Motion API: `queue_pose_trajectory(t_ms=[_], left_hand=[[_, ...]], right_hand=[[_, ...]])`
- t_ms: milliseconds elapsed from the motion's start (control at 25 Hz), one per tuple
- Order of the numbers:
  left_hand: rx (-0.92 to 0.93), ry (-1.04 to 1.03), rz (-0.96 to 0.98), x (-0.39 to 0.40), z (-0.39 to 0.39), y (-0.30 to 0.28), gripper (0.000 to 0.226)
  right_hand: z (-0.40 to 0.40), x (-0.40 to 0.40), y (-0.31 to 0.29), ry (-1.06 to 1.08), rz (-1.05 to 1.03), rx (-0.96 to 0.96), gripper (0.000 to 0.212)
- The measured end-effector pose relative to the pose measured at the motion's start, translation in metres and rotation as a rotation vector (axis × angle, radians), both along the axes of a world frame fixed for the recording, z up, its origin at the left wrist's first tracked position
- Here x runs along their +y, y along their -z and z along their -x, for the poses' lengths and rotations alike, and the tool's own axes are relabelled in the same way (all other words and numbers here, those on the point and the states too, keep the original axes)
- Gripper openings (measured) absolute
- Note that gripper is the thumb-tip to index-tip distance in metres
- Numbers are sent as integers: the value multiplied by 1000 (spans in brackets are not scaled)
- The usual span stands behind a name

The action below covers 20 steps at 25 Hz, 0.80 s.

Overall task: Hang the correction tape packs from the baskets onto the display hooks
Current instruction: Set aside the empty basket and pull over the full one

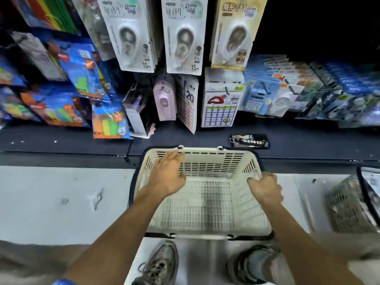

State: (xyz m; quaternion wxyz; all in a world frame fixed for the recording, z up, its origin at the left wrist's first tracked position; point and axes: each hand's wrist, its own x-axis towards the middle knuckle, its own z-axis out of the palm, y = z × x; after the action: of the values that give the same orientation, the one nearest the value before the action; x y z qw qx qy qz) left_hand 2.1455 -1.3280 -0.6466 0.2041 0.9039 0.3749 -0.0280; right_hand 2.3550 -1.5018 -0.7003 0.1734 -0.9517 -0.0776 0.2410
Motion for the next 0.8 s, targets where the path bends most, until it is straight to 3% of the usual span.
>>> queue_pose_trajectory(t_ms=[80, 240, 440, 800], left_hand=[[-59, -34, 5, -1, -7, 0, 67], [-108, -76, 38, -8, -18, -1, 69], [-71, -66, 101, -22, -29, 0, 68], [-244, 314, 206, -127, -146, -23, 73]], right_hand=[[35, 17, -5, -101, -161, 117, 52], [100, 49, -8, -269, -537, 632, 64], [57, 11, -7, -203, -376, 471, 55], [-56, -145, -53, 129, -362, 152, 35]])
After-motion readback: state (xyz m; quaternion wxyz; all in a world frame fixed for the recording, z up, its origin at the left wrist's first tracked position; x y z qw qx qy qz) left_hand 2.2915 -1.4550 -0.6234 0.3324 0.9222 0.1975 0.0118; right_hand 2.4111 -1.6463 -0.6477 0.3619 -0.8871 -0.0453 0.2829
